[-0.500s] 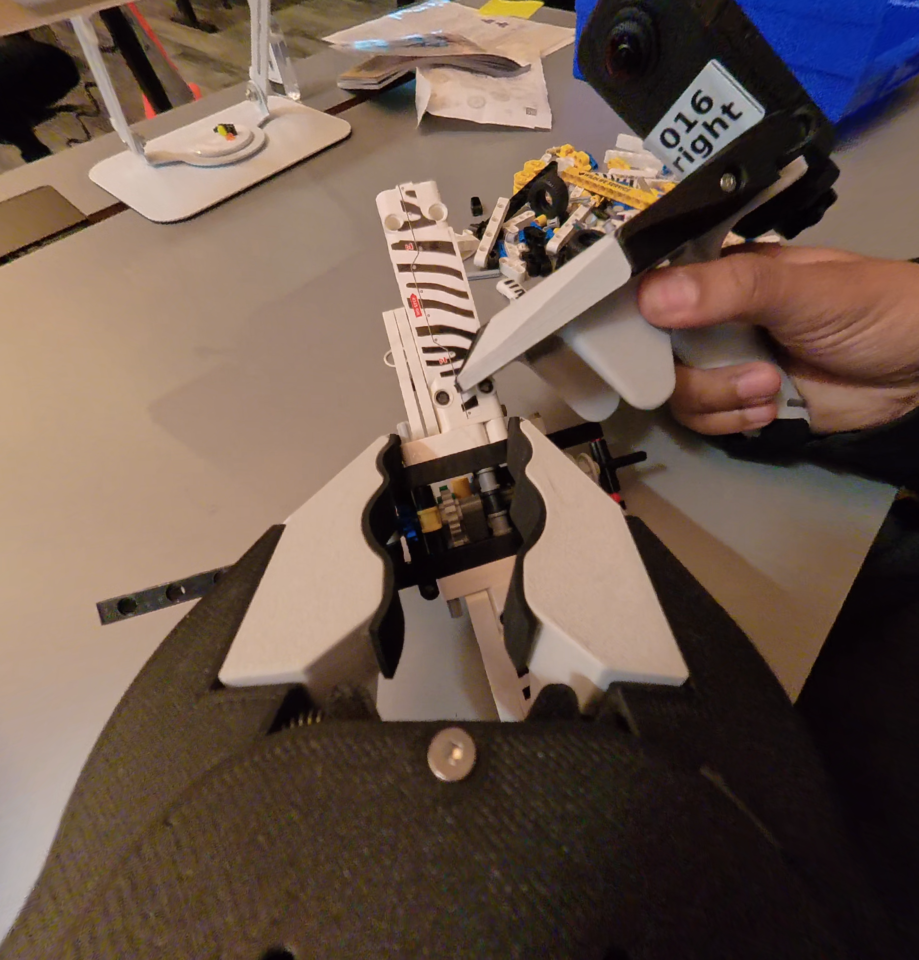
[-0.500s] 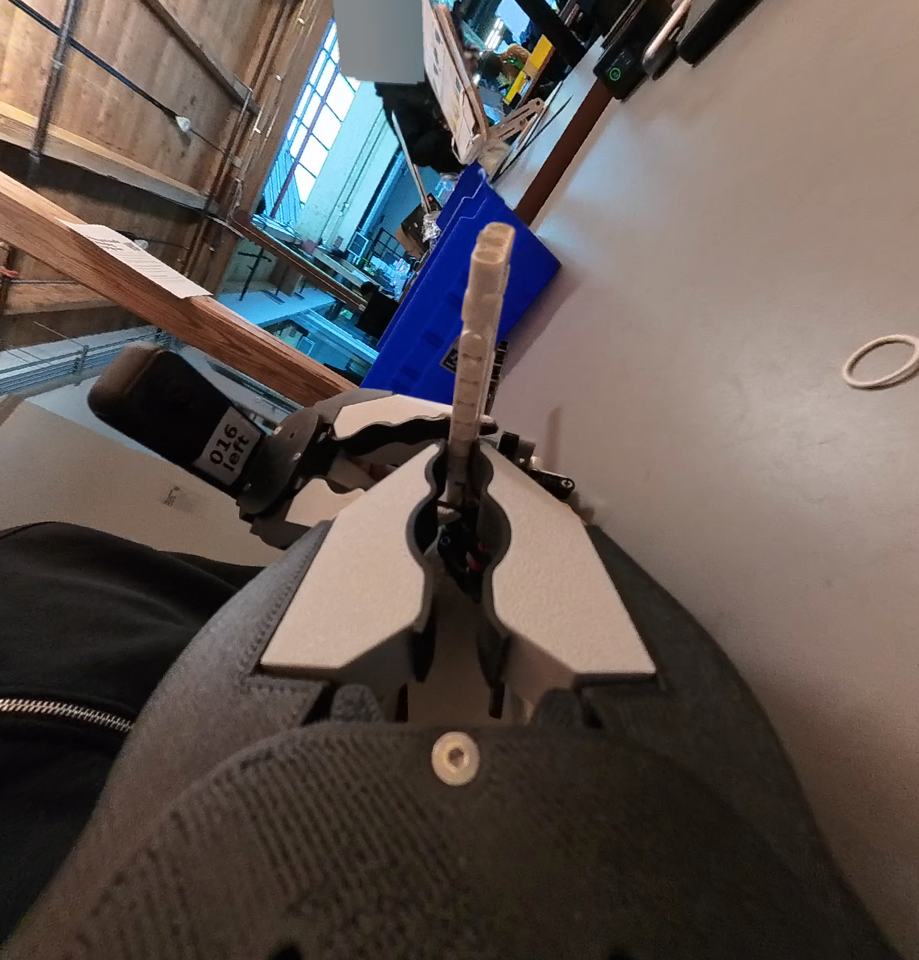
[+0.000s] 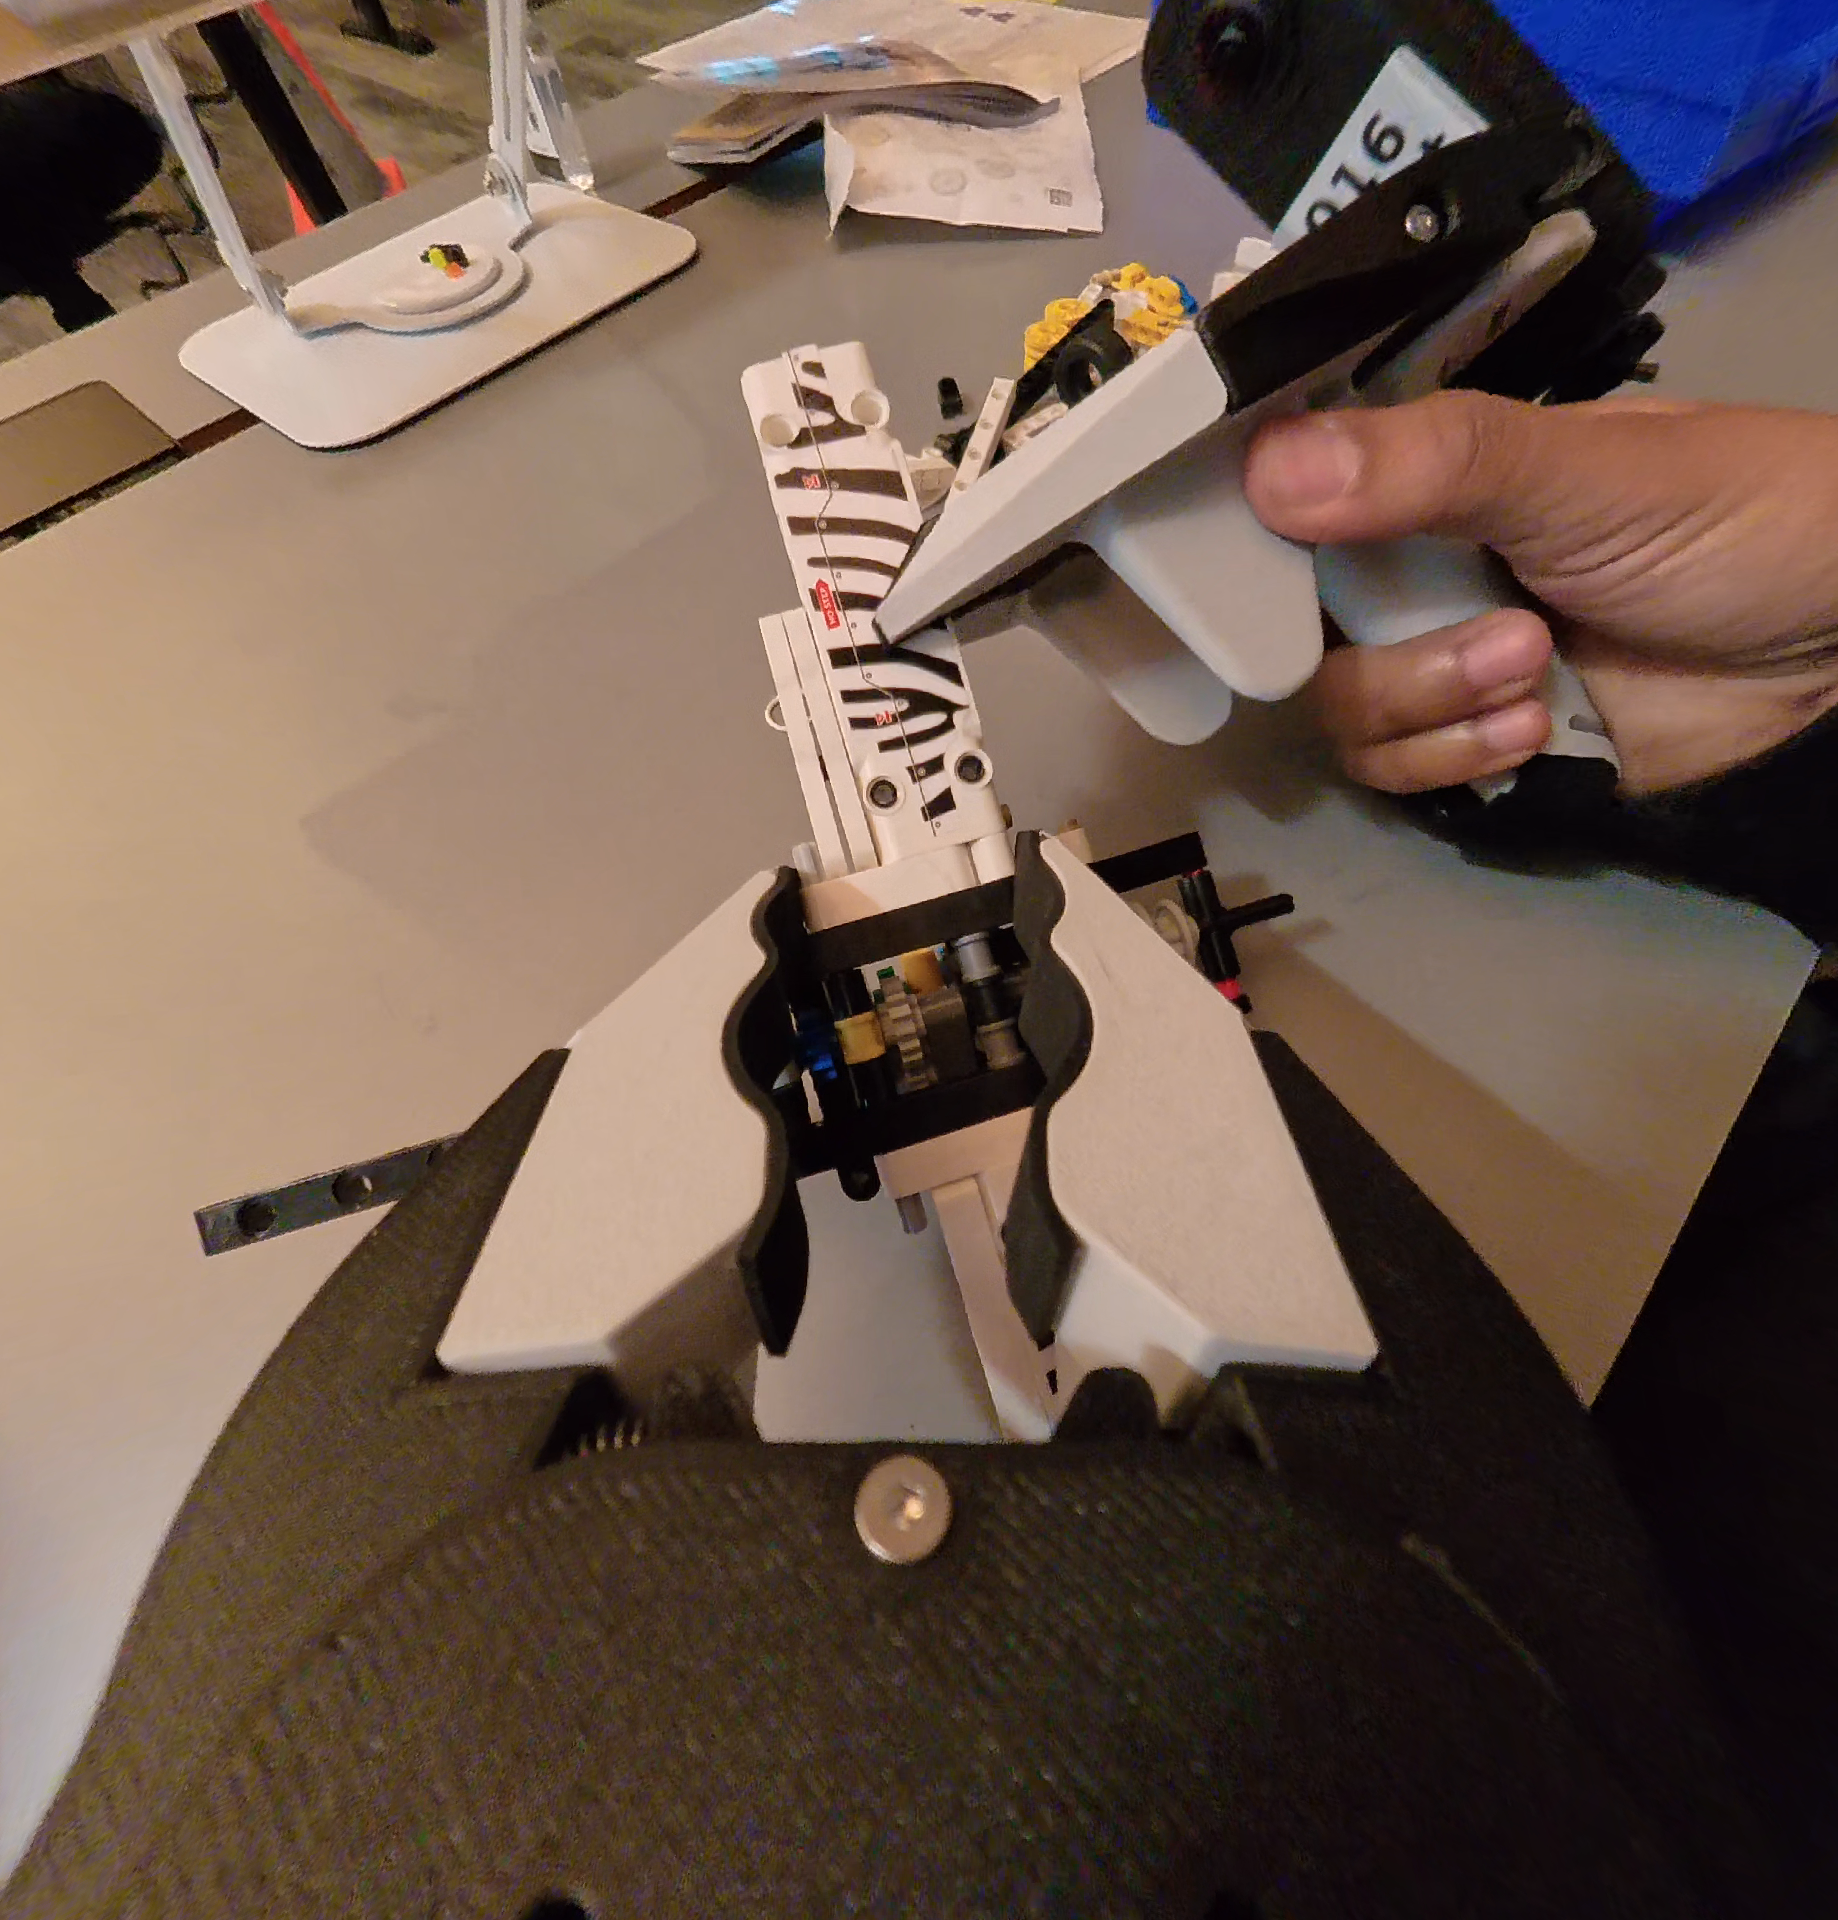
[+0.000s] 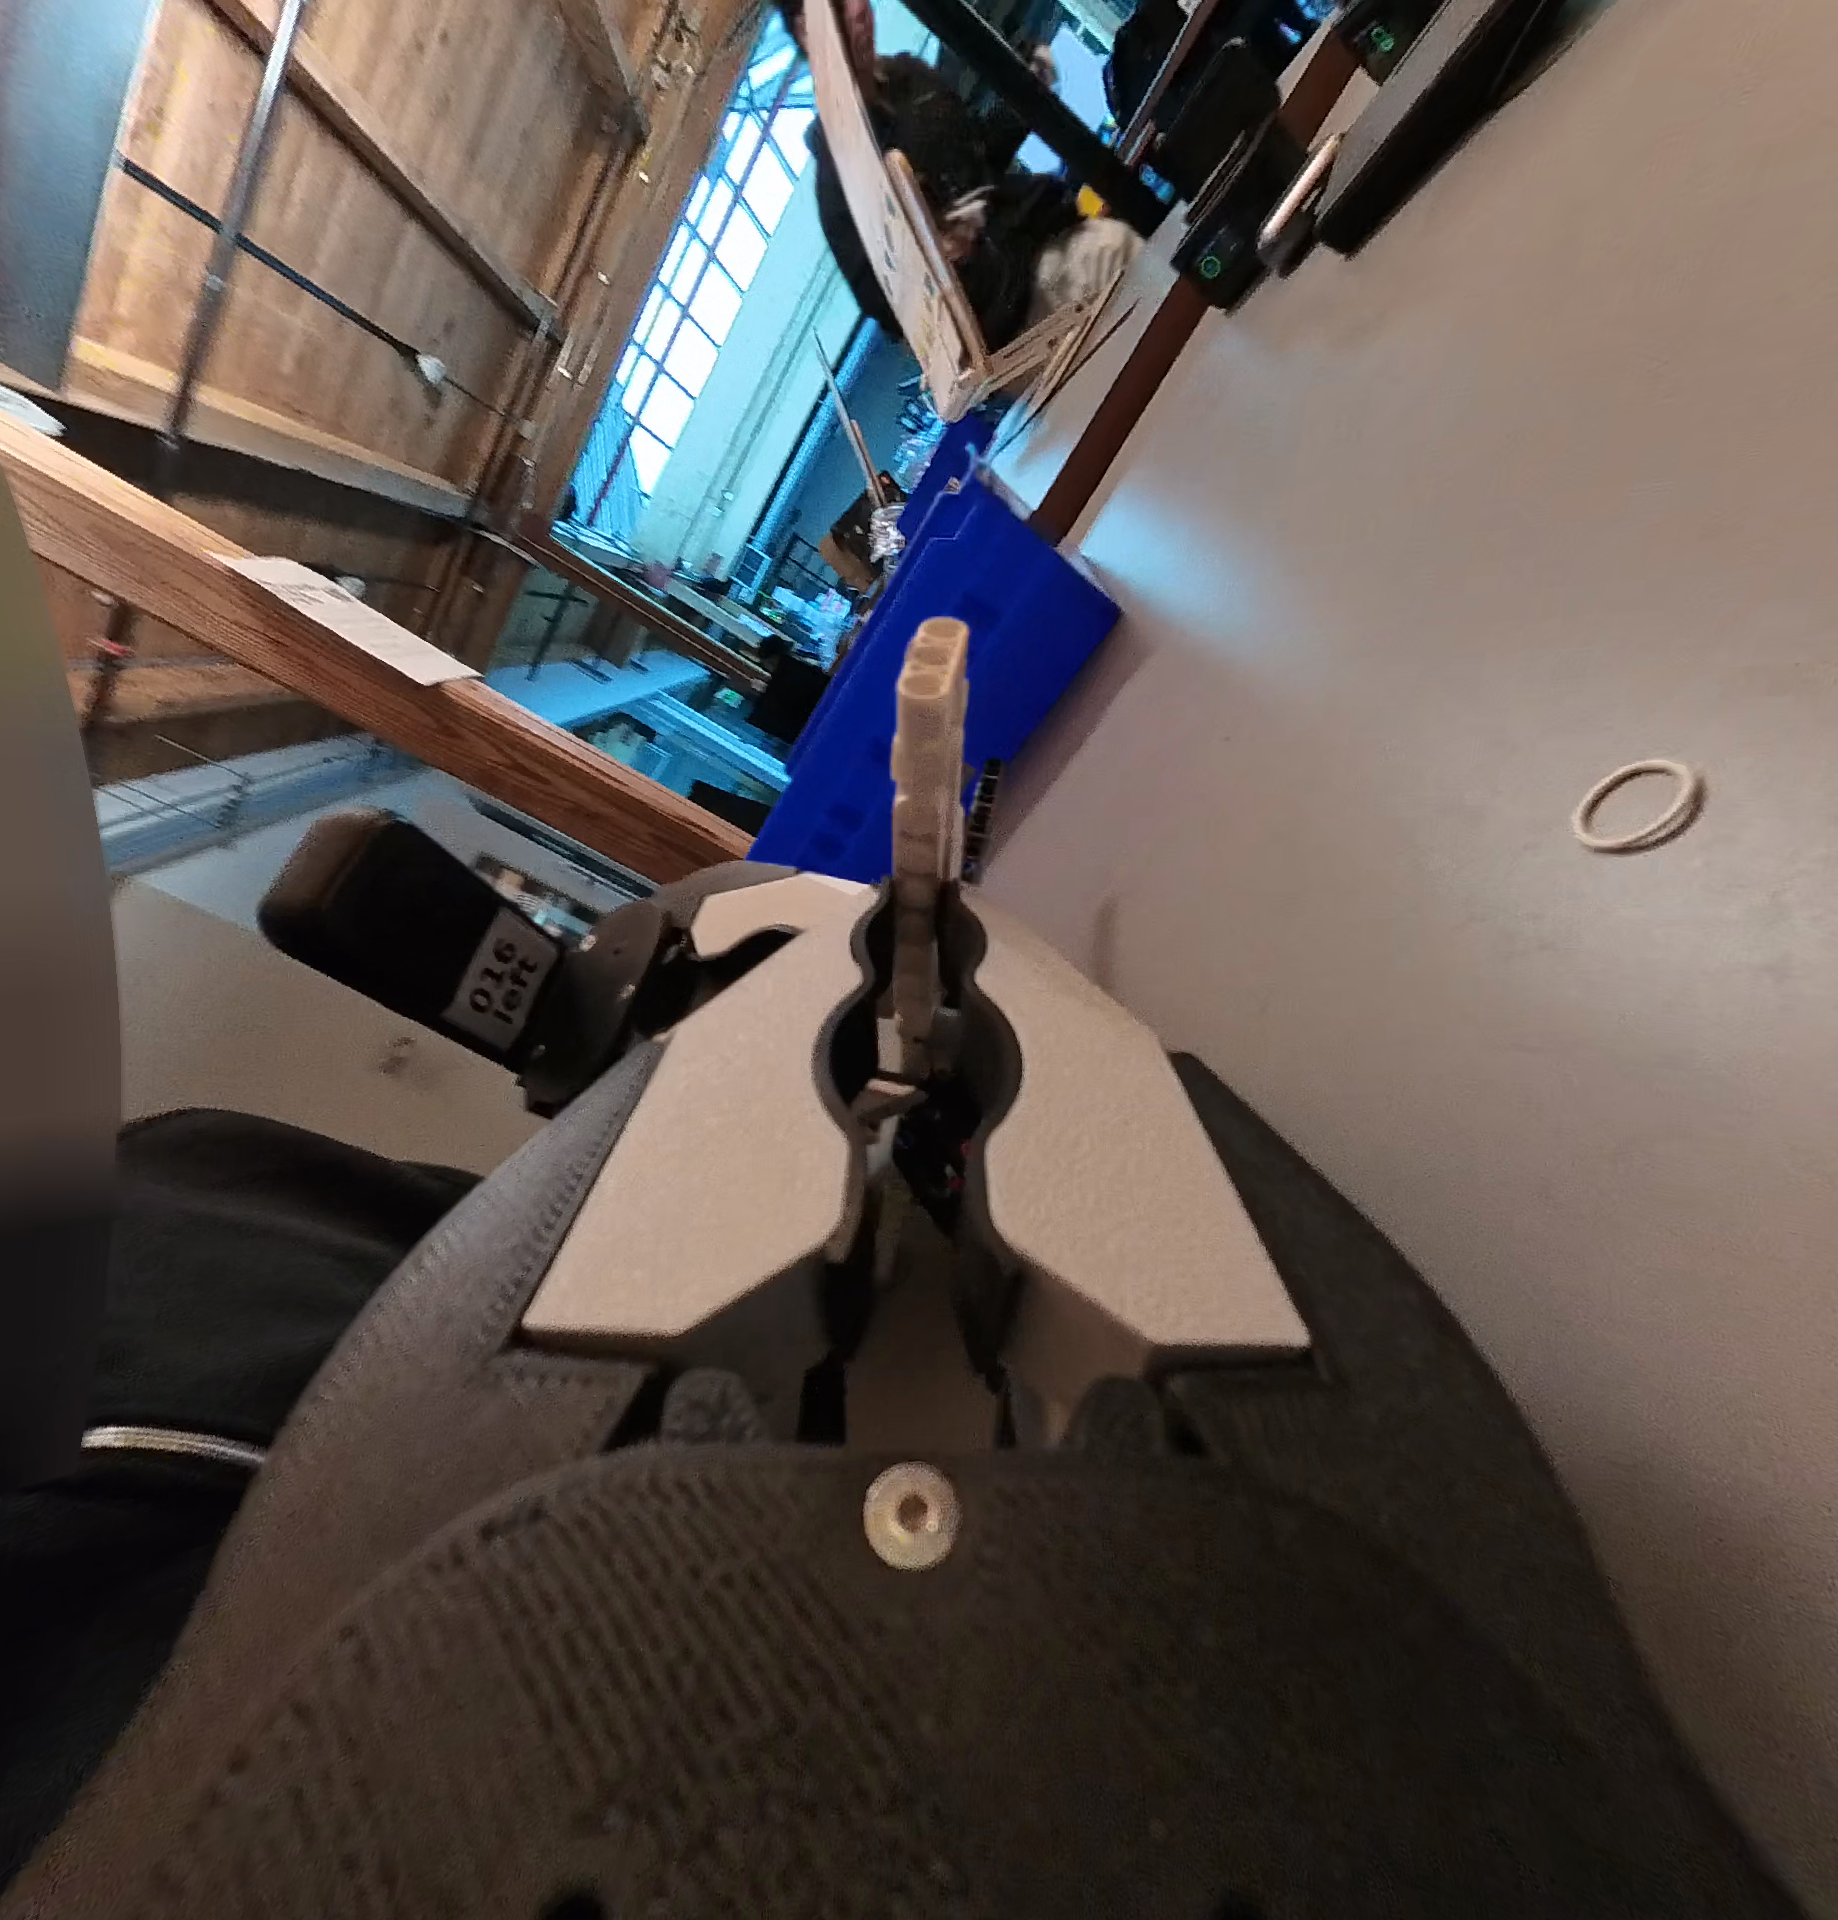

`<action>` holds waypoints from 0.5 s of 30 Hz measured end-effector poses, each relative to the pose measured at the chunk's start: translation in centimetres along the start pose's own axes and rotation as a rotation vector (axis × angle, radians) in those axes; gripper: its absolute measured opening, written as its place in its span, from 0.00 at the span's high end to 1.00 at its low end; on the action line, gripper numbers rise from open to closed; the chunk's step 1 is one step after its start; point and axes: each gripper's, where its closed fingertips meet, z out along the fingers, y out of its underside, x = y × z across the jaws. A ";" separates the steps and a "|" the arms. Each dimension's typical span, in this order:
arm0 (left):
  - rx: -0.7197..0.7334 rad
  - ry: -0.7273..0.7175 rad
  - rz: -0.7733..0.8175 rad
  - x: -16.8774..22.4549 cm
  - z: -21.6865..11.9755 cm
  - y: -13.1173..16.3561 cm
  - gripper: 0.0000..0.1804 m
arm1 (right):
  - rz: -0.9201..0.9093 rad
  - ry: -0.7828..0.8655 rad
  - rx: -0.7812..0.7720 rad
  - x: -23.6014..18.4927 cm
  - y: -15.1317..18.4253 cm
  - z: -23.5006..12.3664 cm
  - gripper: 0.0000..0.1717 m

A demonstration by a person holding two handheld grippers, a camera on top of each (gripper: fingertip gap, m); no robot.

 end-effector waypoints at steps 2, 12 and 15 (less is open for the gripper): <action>-0.001 -0.006 -0.001 0.0 0.0 0.0 0.76 | 0.044 -0.034 0.018 -0.1 -0.1 0.1 0.96; 0.011 -0.020 0.024 0.0 0.2 -0.1 0.76 | -0.012 -0.021 0.020 0.2 -0.1 0.0 0.96; 0.003 -0.018 0.014 0.0 0.2 -0.1 0.76 | -0.075 0.070 -0.021 0.2 -0.1 0.2 0.96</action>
